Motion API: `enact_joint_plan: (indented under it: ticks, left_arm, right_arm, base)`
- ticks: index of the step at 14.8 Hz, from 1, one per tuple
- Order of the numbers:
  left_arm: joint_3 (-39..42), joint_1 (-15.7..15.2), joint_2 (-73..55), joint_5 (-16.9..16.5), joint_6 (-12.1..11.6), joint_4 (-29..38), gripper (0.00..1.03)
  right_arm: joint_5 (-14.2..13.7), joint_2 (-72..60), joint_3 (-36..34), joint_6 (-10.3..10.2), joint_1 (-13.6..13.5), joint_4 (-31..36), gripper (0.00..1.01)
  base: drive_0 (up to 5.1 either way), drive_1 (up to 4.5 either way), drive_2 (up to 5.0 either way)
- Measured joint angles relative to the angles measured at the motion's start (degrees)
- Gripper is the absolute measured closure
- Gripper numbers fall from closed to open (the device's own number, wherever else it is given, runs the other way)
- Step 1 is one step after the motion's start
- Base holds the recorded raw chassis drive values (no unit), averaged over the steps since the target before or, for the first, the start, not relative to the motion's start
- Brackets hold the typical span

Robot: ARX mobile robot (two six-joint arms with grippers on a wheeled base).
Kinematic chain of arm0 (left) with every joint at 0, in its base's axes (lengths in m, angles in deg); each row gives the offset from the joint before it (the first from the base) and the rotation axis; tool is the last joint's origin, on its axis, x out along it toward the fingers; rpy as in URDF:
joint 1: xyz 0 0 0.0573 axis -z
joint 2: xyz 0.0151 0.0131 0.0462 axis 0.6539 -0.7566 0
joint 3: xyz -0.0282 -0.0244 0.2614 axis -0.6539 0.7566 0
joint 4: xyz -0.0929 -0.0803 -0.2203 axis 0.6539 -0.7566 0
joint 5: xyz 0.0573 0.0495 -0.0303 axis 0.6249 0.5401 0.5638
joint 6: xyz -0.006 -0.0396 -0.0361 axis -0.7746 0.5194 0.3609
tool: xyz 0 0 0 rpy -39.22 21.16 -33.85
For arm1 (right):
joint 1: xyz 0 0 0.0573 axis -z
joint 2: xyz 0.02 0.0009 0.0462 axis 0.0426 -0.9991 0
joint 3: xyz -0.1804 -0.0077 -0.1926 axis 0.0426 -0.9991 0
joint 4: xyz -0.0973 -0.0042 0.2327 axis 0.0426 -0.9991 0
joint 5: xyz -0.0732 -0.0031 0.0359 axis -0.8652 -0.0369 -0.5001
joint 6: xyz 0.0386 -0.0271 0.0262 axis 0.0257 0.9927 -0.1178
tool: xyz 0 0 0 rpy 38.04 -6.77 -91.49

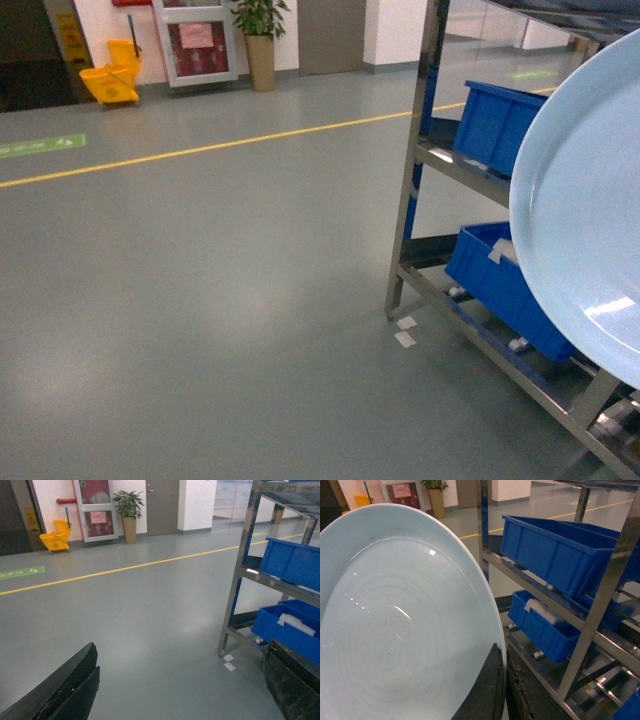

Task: Place blue tray on left shelf second layer neatly

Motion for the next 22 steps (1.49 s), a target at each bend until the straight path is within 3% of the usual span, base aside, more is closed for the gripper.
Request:
enact_joint_plan:
  ticks: [6, 13, 22]
  left_arm:
    - [0.0, 0.0, 0.0, 0.0, 0.0, -0.2, 0.05]
    - [0.0, 0.0, 0.0, 0.0, 0.0, -0.1, 0.05]
    - [0.0, 0.0, 0.0, 0.0, 0.0, 0.0, 0.05]
  right_arm:
    - [0.0, -0.1, 0.0, 0.0, 0.0, -0.1, 0.99]
    - [0.0, 0.3, 0.0, 0.0, 0.0, -0.1, 0.99]
    - [0.0, 0.0, 0.0, 0.0, 0.0, -0.1, 0.99]
  base:
    - [-1.7, -1.04, -2.4]
    - [-1.7, 2.42, -5.9]
    - [-1.6, -1.61, -1.6]
